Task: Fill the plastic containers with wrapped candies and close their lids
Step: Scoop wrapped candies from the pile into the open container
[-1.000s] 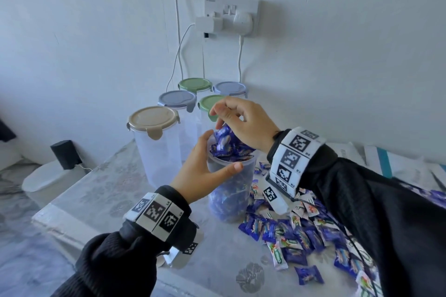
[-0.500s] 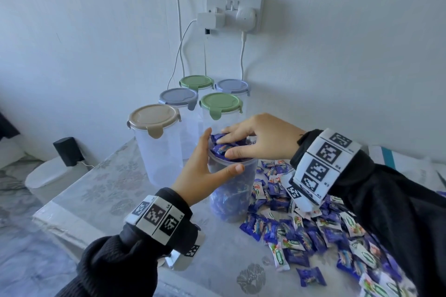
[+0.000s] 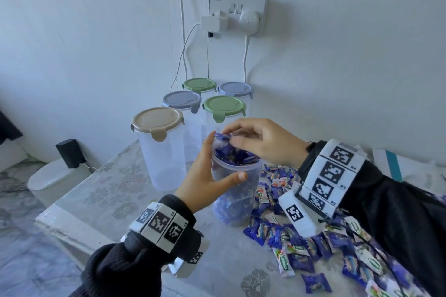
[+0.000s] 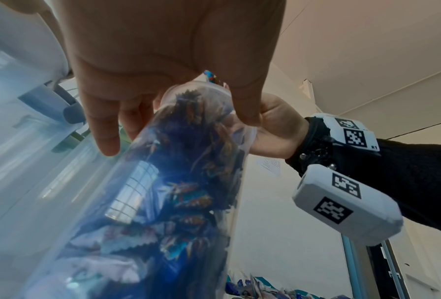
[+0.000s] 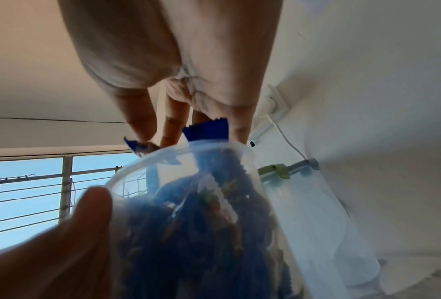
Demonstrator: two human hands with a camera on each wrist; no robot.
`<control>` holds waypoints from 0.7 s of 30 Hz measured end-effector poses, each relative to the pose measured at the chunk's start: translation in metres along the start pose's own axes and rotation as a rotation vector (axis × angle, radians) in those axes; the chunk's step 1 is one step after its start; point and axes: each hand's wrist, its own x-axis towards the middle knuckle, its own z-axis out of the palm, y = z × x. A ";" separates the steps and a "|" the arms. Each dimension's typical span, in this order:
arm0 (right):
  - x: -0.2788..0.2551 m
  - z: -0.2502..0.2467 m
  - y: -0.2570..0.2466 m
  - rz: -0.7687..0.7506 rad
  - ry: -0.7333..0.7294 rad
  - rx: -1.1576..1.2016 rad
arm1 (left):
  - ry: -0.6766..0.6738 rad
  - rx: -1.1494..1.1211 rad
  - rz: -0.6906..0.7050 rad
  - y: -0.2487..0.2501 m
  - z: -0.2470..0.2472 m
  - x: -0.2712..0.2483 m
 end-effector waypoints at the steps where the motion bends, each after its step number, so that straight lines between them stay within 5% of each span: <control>1: -0.002 -0.002 0.001 -0.013 0.025 0.031 | -0.002 0.004 0.000 -0.001 0.000 0.000; 8: -0.030 -0.018 0.013 -0.117 0.277 -0.241 | -0.010 0.015 -0.026 0.001 -0.002 -0.003; 13: -0.045 -0.014 0.022 -0.163 0.205 -0.306 | -0.008 -0.004 -0.042 0.000 -0.001 -0.003; 21: -0.054 0.005 0.041 -0.064 0.315 -0.071 | -0.033 -0.009 -0.091 -0.006 0.001 -0.011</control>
